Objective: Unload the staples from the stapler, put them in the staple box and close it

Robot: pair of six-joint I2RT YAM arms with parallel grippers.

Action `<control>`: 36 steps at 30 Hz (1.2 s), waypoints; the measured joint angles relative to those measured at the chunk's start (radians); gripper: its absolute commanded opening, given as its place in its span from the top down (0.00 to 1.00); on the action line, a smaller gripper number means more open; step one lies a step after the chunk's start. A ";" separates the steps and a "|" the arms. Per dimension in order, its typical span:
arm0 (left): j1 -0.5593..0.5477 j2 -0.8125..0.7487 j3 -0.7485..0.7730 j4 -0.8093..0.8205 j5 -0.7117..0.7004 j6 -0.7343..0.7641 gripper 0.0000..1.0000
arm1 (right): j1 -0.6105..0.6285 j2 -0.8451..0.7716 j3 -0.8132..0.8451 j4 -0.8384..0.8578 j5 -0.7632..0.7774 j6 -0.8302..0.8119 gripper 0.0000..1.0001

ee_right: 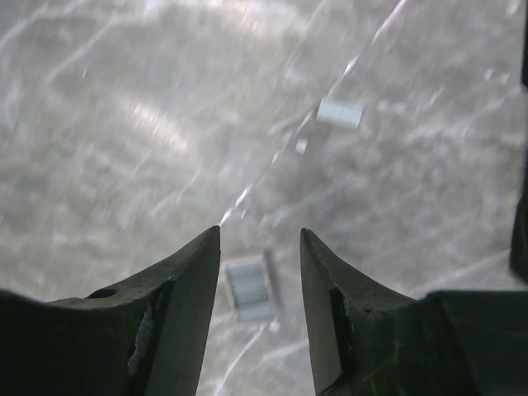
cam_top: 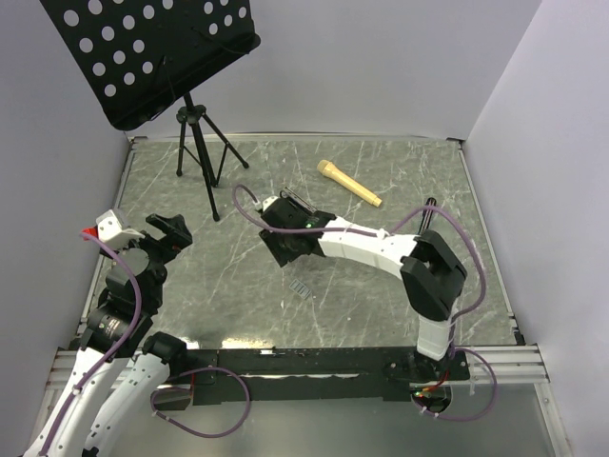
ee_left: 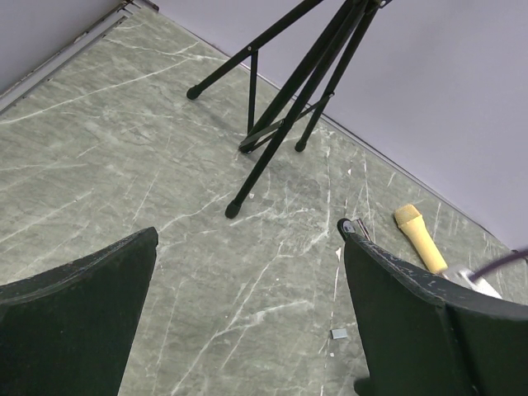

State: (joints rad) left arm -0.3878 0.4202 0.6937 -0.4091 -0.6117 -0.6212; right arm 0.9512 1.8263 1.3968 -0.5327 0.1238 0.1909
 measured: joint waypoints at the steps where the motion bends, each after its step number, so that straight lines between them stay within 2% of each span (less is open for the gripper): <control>1: 0.000 0.000 0.000 0.000 0.000 0.000 0.01 | -0.010 0.018 0.011 0.010 -0.006 -0.010 0.44; 7: 0.000 0.000 0.000 0.000 -0.004 0.000 0.01 | -0.061 0.138 0.087 0.013 -0.030 -0.033 0.33; 15: 0.000 0.000 0.000 0.000 -0.007 0.000 0.01 | -0.073 0.238 0.180 0.009 0.007 -0.021 0.32; 31: 0.000 0.000 0.000 0.000 -0.007 0.001 0.00 | -0.092 0.306 0.194 0.003 0.034 0.013 0.32; 36: 0.000 0.000 0.000 0.000 -0.007 0.004 0.01 | -0.095 0.307 0.194 0.005 0.028 0.015 0.42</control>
State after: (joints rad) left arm -0.3878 0.4206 0.6933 -0.4088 -0.6189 -0.6174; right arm 0.8566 2.1334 1.5906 -0.5282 0.1516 0.2058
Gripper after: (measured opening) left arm 0.994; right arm 0.637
